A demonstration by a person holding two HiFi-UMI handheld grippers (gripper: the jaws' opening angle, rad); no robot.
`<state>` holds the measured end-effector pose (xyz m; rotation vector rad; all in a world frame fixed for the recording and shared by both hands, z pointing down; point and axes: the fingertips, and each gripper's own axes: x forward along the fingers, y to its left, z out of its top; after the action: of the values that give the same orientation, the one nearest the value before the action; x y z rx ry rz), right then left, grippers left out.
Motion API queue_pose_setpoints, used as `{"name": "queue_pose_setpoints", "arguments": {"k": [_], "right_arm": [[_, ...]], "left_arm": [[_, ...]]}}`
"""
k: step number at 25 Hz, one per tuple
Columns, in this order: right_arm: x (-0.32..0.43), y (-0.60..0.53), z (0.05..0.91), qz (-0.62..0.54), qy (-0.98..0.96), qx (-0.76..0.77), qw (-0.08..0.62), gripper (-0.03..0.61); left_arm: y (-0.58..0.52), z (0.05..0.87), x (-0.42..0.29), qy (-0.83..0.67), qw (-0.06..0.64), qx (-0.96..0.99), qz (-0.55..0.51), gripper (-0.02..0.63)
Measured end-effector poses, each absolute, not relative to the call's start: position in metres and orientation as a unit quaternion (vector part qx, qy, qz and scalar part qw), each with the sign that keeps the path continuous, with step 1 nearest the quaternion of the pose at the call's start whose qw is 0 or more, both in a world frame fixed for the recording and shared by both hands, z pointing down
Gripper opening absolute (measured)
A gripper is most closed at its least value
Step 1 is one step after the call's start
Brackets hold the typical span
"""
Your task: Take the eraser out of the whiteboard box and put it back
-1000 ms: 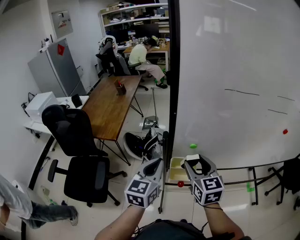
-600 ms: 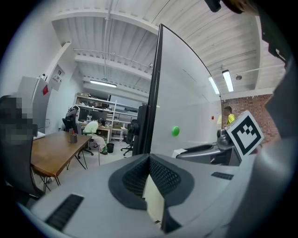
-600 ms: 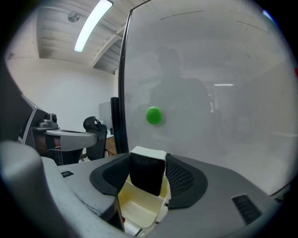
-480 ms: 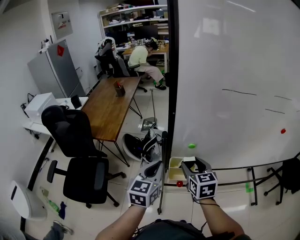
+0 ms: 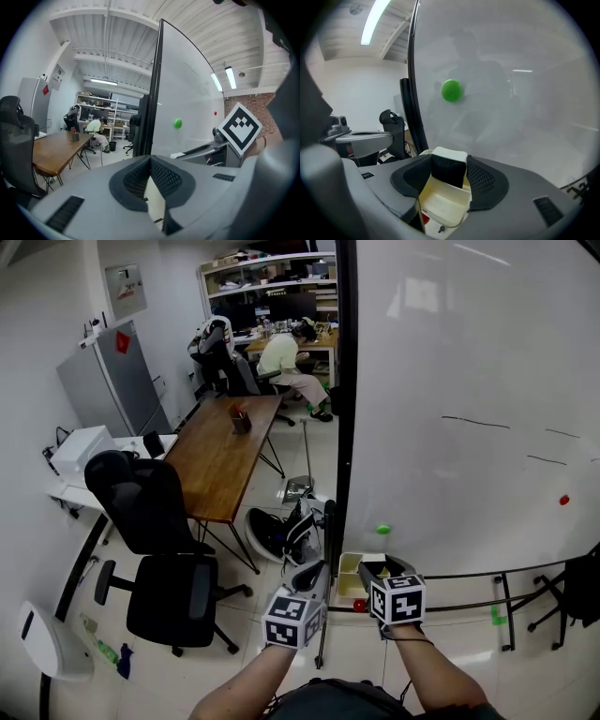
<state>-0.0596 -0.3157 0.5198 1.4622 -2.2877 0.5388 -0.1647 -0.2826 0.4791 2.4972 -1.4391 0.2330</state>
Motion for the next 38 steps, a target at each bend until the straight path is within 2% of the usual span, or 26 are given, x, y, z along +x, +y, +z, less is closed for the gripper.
{"name": "queue_pose_setpoints", "arguments": {"k": [23, 38], "right_arm": [[-0.073, -0.319, 0.543, 0.280, -0.780, 0.486, 0.276, 0.258], [-0.076, -0.316, 0.547, 0.292, -0.766, 0.488, 0.299, 0.258]], "left_arm": [[-0.275, 0.480, -0.158, -0.488, 0.140, 0.859, 0.064, 0.024], [-0.267, 0.477, -0.157, -0.490, 0.142, 0.858, 0.057, 0.023]]}}
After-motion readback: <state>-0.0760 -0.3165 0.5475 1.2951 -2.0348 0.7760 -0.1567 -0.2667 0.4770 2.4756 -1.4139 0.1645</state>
